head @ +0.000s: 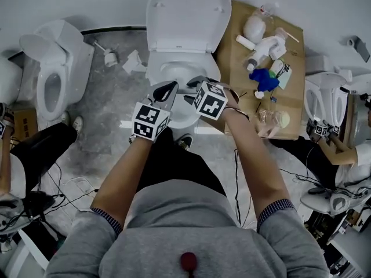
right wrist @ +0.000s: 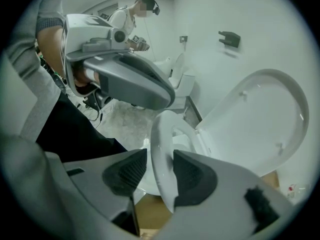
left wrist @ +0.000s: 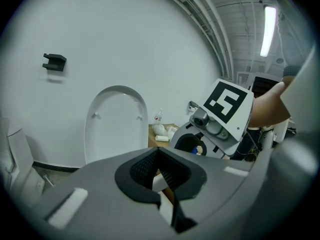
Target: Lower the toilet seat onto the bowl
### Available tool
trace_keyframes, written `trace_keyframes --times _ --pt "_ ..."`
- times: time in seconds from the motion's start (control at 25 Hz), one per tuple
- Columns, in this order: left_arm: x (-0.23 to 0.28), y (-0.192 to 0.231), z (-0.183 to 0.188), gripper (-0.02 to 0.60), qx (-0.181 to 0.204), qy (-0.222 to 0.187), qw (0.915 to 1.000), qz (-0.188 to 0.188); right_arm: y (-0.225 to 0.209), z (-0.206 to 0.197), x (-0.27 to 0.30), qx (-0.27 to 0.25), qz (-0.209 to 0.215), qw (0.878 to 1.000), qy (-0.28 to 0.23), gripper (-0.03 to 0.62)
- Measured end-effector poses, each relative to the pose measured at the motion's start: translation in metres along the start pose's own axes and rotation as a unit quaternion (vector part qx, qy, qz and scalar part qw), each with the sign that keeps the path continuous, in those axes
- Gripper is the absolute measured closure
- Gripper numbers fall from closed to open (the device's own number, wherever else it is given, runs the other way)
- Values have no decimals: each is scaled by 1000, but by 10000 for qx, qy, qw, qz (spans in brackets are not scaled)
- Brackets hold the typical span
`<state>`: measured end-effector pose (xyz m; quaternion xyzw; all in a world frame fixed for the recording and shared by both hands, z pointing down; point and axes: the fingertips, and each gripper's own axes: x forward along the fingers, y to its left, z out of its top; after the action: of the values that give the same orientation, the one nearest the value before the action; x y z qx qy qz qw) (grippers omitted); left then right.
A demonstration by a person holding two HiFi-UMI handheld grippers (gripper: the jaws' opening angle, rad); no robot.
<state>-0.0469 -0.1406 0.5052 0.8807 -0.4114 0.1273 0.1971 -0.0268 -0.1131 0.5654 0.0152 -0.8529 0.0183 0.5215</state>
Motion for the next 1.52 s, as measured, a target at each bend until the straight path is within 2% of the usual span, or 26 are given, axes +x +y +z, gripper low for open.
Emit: trace_keyframes --times 0.68,1.52 --pt "-7 -36 -94 575 -331 285 9990 53 66 -34 46 139 337 9992 -142 419" --pt "5 -44 -192 575 -642 774 9949 44 122 -74 111 517 864 9949 -105 419"
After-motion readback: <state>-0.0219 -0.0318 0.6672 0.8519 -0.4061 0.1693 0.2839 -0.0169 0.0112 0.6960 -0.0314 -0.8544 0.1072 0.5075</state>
